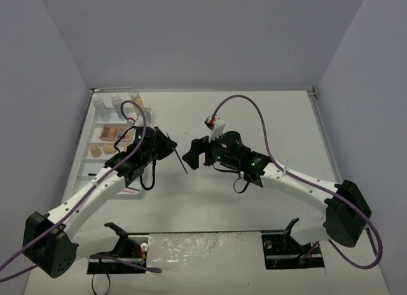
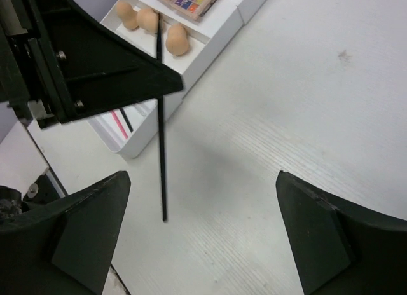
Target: Organize the makeup
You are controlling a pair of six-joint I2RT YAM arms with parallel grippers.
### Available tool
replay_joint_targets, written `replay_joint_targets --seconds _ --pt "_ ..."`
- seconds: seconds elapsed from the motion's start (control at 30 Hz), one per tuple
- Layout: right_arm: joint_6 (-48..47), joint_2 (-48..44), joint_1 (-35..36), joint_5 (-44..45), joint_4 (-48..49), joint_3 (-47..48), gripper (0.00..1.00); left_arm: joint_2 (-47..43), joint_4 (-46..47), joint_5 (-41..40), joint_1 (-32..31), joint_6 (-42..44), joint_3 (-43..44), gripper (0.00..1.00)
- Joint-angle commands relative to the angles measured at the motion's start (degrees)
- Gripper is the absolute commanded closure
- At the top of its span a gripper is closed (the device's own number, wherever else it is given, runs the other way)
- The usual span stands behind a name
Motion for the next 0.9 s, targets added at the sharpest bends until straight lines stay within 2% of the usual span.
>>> replay_joint_targets --seconds 0.0,0.2,0.37,0.63,0.8,0.87 --pt "-2.53 -6.61 -2.43 4.12 -4.13 1.10 0.01 -5.64 -8.13 -9.24 7.40 -4.87 -1.31 1.00" --pt "-3.57 -12.08 -8.04 3.50 -9.60 -1.45 0.00 -12.91 -12.69 -4.72 26.26 -11.90 -12.51 1.00" --pt "-4.18 -15.87 -9.42 5.48 -12.76 -2.80 0.00 -15.34 -17.76 -5.45 36.26 -12.01 -15.15 1.00" --pt "-4.22 -17.28 -9.50 6.09 -13.19 -3.87 0.00 -14.85 -20.97 -6.84 44.71 -11.41 -16.78 1.00" --pt "-4.40 -17.23 -9.50 6.85 -13.13 -4.36 0.00 -14.59 -17.94 -6.47 47.39 -11.86 -19.44 1.00" --pt "-4.33 -16.94 -9.45 6.70 -13.25 -4.34 0.00 -14.09 -17.42 -6.00 47.97 -11.72 -19.32 0.93"
